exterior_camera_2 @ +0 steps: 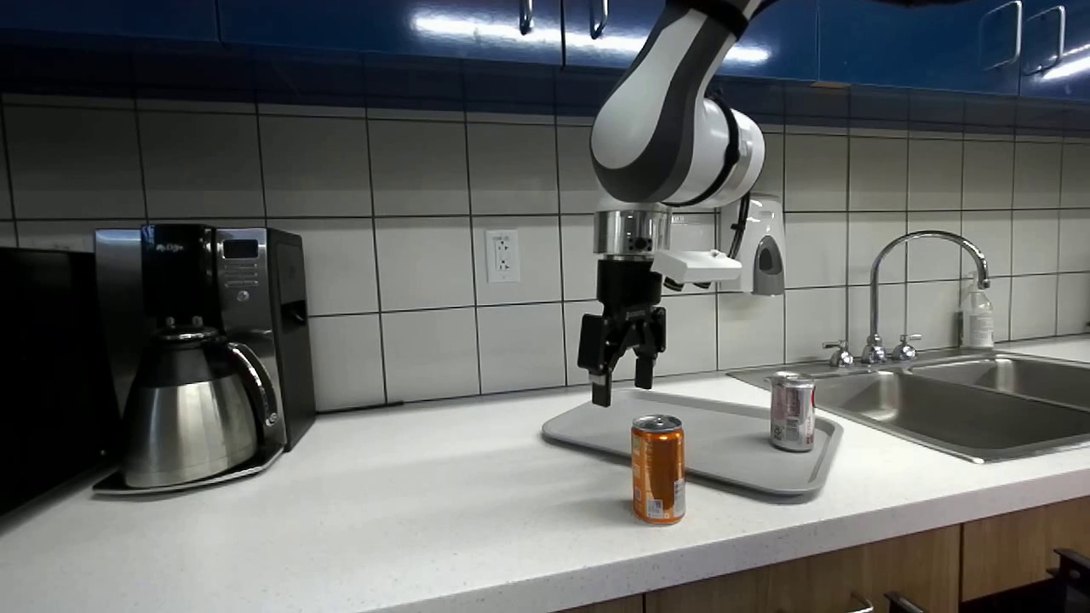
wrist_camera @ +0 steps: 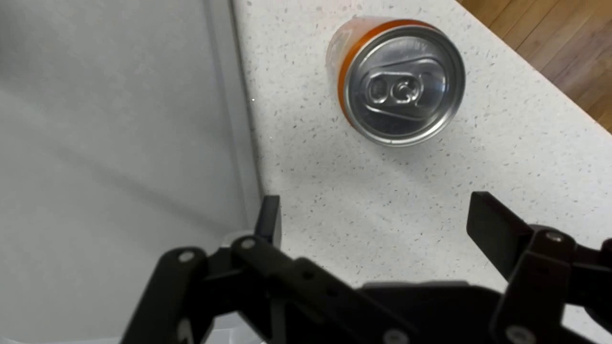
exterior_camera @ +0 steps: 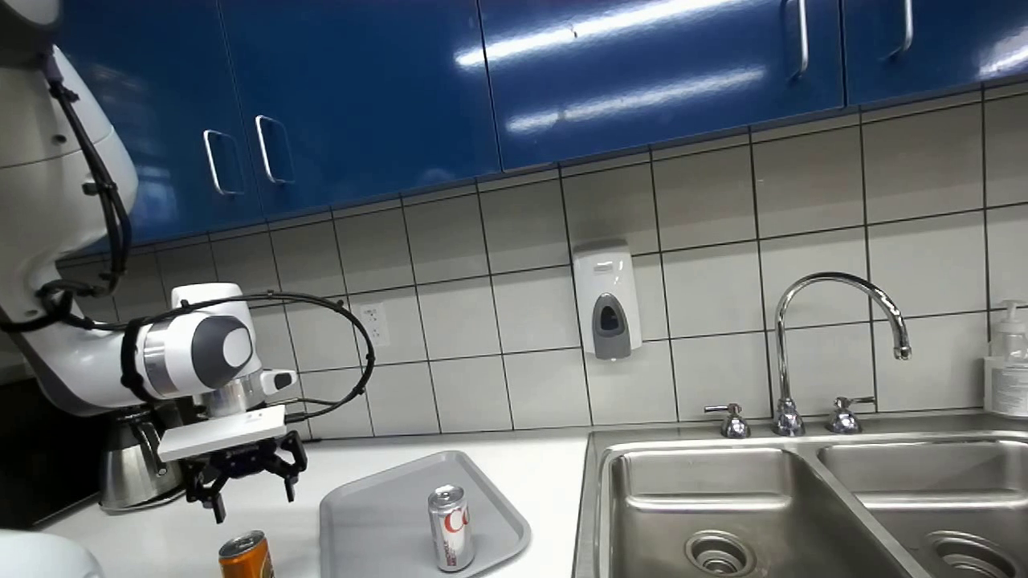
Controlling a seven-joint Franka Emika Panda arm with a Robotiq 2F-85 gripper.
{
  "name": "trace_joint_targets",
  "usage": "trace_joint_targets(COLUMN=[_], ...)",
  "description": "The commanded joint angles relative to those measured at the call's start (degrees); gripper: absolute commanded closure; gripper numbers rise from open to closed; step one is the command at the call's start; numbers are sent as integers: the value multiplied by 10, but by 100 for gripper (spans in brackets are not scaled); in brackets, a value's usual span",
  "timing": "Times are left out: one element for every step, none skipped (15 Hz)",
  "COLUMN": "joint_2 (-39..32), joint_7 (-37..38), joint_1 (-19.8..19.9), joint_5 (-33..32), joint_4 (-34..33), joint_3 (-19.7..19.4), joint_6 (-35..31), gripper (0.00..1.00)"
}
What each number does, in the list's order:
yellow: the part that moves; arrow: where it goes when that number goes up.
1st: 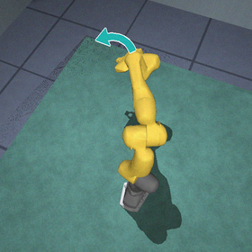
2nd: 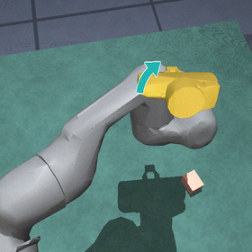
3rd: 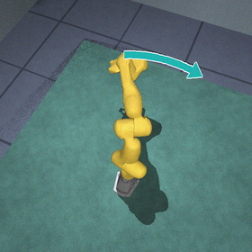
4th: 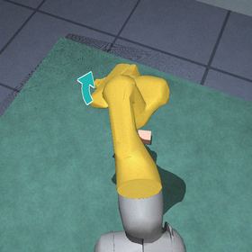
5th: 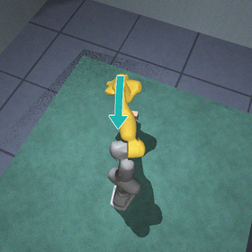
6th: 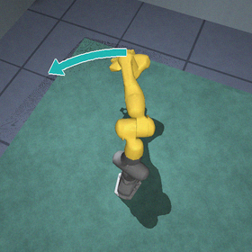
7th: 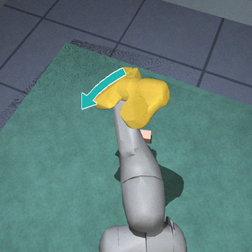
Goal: Put the cans onto the tray
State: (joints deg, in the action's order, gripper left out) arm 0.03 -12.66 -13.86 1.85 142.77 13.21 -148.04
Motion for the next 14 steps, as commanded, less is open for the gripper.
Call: trace_joint_targets(joint_2=[21, 20, 19, 19, 19, 19, 19, 19, 19, 19, 18, 17, 17, 17], joint_7=[-23, -26, -27, -27, -29, -31, -33, -35, -37, -38, -39, -42, -43, -45], joint_1=[-5, -6, -7, -7, -8, -8, -7, -7, -7, -7, -7, -7, -7, -7], joint_5=[9, 10, 10, 9, 8, 9, 9, 9, 10, 10, 9, 10, 10, 11], joint_4=[17, 19, 21, 25, 28, 31, 34, 37, 40, 42, 44, 45, 47, 49], joint_3=[6, 6, 7, 7, 7, 6, 6, 6, 6, 6, 6, 6, 6, 6], joint_6=[18, 20, 22, 23, 25, 26, 27, 28, 29, 30, 30, 31, 31, 32], gripper=[0, 0, 0, 0, 0, 0, 0, 0, 0, 0, 0, 0, 0, 0])
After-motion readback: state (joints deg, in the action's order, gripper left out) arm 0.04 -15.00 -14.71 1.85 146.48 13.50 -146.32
